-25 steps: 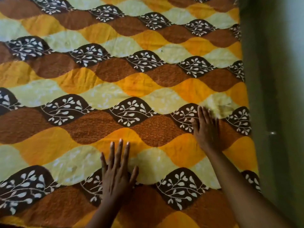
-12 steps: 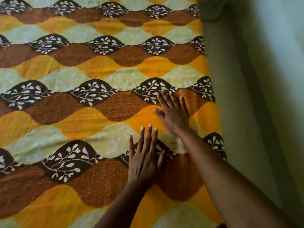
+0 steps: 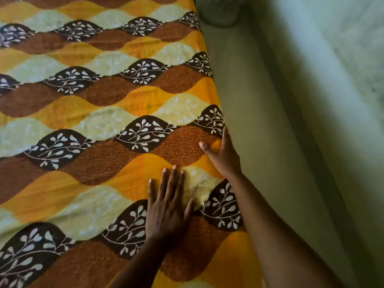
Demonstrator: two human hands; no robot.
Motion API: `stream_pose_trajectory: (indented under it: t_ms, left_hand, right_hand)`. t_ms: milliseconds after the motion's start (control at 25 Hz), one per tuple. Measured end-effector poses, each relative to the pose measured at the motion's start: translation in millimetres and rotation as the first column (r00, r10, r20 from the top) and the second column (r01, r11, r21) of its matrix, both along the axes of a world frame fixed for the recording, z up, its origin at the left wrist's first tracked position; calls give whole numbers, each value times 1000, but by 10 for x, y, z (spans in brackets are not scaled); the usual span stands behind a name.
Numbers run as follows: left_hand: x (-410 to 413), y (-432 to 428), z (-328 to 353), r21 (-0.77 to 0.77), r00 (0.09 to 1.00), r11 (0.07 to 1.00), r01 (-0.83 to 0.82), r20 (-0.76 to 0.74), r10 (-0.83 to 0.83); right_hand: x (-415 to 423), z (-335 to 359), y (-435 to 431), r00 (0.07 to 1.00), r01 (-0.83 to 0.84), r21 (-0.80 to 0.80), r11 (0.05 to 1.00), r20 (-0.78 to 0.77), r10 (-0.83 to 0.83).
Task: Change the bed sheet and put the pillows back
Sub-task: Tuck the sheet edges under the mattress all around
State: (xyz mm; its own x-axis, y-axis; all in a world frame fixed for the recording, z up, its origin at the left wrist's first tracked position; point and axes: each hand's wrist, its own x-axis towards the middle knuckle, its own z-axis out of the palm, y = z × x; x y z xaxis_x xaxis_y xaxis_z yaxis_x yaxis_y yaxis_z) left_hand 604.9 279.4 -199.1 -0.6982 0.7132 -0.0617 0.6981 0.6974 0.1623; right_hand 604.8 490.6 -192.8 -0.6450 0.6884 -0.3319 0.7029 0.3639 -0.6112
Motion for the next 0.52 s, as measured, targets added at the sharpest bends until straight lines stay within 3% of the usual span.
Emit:
stream_pose_trajectory:
  t_ms: [240,440,520]
  left_hand:
    - [-4,18,13,7,1000,1000,6,-5,-6]
    - [-17,28,13,19,1000,1000,17,21,-18]
    - [0,15,60,60,999,998,4,43,-6]
  right_hand:
    - [623,55,-109,981,184,-428,885,19,-194]
    - [1246,159,-429,956,259,-622,739,54,-290]
    - [1521,287,-537,972,219,-572,790,53,-231]
